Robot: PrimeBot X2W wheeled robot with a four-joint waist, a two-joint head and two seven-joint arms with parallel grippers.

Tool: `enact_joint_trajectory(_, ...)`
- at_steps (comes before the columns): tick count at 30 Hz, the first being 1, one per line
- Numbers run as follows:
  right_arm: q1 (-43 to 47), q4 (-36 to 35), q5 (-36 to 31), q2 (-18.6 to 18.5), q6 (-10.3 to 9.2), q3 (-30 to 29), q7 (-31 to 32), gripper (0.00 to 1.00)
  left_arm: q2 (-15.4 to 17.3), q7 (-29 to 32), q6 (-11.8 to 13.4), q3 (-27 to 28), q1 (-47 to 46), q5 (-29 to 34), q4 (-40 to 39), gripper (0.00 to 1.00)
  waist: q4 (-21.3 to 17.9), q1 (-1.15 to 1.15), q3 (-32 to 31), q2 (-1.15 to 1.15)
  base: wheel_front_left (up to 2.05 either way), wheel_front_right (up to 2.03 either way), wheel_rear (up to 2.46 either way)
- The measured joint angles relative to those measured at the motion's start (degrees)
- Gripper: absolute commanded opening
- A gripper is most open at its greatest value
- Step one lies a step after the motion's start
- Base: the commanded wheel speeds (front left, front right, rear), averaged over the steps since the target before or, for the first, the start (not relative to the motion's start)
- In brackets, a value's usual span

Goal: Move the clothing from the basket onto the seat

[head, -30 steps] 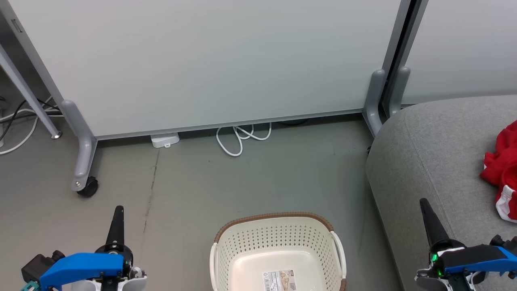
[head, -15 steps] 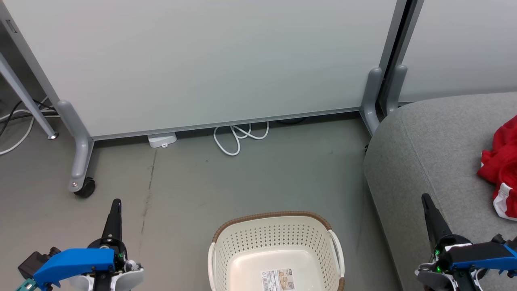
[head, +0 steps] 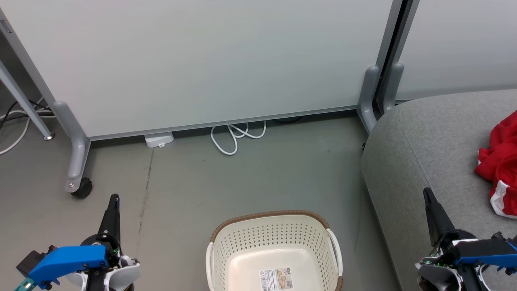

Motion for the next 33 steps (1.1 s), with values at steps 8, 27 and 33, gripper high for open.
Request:
enact_joint_trajectory(8, -0.24, -0.04, 3.16, -0.02, 0.0, -0.15, 0.42, 0.0, -0.02, 0.8, -0.01, 0.55, -0.55, -2.76, -0.34, 0.0, -0.29, 0.0, 0.11, 0.0, 0.0, 0.0, 0.0)
enact_joint_trajectory(27, -0.35, -0.1, 5.23, -0.04, 0.0, -0.24, 0.67, 0.0, -0.07, 1.22, -0.01, 0.76, -0.79, -4.49, -0.58, 0.0, -0.47, 0.0, 0.19, 0.0, 0.0, 0.0, 0.0)
enact_joint_trajectory(33, -0.37, -0.1, 5.23, -0.04, 0.0, -0.24, 0.67, 0.0, -0.07, 1.22, -0.01, 0.76, -0.79, -4.49, -0.58, 0.0, -0.47, -0.01, 0.19, 0.0, 0.0, 0.0, 0.0)
